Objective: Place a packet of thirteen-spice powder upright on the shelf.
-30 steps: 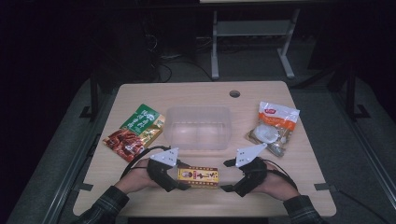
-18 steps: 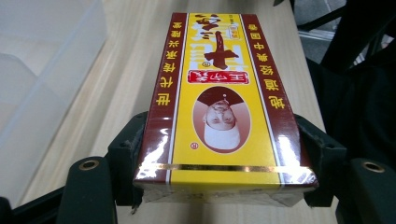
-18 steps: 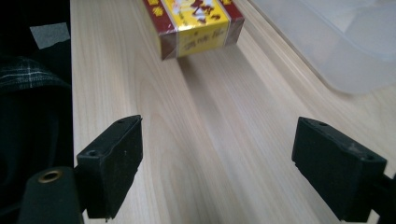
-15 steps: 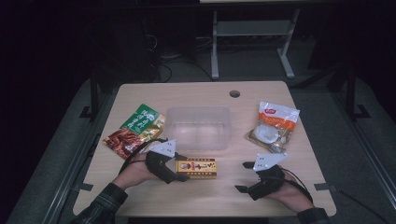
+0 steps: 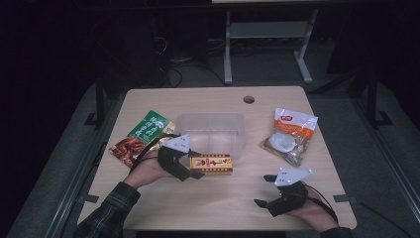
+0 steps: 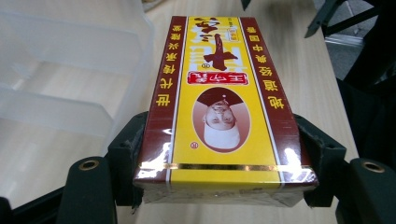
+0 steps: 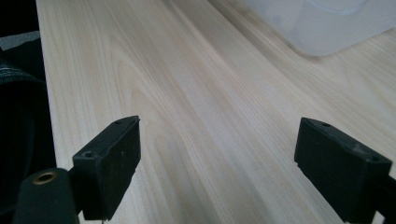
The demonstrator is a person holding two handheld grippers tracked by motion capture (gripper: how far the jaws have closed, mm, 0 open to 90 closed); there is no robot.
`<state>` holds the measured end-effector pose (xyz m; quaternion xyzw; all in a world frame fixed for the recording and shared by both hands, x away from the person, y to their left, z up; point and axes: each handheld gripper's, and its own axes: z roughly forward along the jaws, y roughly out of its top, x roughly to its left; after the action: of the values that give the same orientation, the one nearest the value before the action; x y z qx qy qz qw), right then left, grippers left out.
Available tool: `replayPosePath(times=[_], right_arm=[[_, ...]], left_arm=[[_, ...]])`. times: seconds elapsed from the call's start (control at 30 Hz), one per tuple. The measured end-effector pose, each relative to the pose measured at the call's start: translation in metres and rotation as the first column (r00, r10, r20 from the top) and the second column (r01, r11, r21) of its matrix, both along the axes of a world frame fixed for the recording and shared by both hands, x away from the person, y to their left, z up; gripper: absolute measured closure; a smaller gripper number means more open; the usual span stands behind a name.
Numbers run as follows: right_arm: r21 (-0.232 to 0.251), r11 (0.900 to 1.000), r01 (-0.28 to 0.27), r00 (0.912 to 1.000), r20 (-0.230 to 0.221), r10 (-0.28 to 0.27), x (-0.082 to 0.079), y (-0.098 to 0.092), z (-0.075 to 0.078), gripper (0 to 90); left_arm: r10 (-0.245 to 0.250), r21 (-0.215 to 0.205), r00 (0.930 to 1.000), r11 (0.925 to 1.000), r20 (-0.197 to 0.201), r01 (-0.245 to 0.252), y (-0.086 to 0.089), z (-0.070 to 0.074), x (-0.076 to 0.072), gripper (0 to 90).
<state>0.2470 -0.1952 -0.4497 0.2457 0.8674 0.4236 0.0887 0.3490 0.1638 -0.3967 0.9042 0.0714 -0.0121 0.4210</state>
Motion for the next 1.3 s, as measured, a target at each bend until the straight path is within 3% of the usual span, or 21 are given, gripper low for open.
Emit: replayPosePath(times=[0.43, 0.7, 1.1, 1.3], right_arm=[[0.007, 1.000, -0.002, 0.9999, 0.010, 0.002, 0.000, 0.001, -0.001, 13.9], [0.011, 1.000, 0.011, 0.9999, 0.012, -0.011, 0.001, 0.001, -0.001, 13.6], [0.021, 1.000, 0.005, 0.9999, 0.009, -0.006, 0.001, 0.002, -0.001, 13.6], [0.018, 1.000, 0.004, 0.9999, 0.011, -0.004, 0.001, 0.003, -0.001, 13.6]], left_arm=[[0.000, 0.015, 0.9997, 0.9999, 0.024, -0.001, -0.011, 0.020, 0.020, 31.5], [0.019, 0.011, 0.9994, 0.9998, 0.029, -0.019, -0.015, 0.024, 0.035, 31.5], [0.021, 0.027, 0.9994, 0.9994, 0.028, -0.022, -0.027, 0.031, 0.065, 31.5], [0.016, 0.055, 0.9992, 0.9984, 0.038, -0.018, -0.031, 0.033, 0.081, 31.5]])
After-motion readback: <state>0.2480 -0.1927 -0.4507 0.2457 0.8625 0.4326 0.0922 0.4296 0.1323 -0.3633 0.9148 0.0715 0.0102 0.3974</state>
